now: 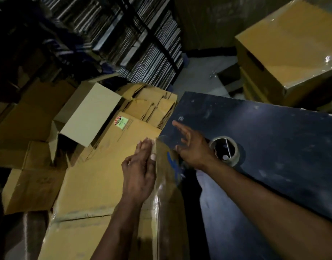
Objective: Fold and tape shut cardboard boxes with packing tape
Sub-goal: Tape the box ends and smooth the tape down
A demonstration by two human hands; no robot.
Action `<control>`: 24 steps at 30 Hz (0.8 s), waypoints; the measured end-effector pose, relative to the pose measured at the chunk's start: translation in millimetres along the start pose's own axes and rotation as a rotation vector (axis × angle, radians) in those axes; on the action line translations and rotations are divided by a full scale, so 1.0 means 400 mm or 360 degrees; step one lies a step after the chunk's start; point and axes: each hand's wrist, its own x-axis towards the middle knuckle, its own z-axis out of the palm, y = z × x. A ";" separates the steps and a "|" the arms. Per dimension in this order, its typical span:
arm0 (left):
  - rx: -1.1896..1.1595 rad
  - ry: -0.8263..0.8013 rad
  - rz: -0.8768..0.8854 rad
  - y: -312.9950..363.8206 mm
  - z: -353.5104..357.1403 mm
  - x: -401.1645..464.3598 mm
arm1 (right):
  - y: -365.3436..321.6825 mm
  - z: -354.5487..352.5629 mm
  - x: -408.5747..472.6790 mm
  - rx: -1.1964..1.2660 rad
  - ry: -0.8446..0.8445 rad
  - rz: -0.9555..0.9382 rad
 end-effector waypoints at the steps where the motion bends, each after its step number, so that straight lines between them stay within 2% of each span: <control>1: 0.0014 -0.0023 -0.0010 -0.005 0.005 0.002 | 0.012 0.010 0.012 0.0008 0.0027 0.0016; 5: -0.0045 0.0019 -0.0043 -0.013 0.019 0.006 | 0.041 0.053 0.048 0.0042 0.0122 -0.0057; 10: -0.0089 0.0056 0.0012 -0.020 0.020 0.006 | 0.041 0.112 0.027 0.0510 0.0270 -0.0038; 12: -0.0081 0.0048 0.0041 -0.022 0.019 0.005 | 0.049 0.122 0.012 0.0568 0.0316 -0.0043; 20: -0.0054 0.0041 0.0044 -0.032 0.014 0.015 | 0.094 0.160 -0.096 0.0199 0.0172 -0.0325; 24: -0.0049 0.0064 0.0052 -0.031 0.020 0.011 | 0.117 0.147 -0.149 0.0225 0.0184 -0.0339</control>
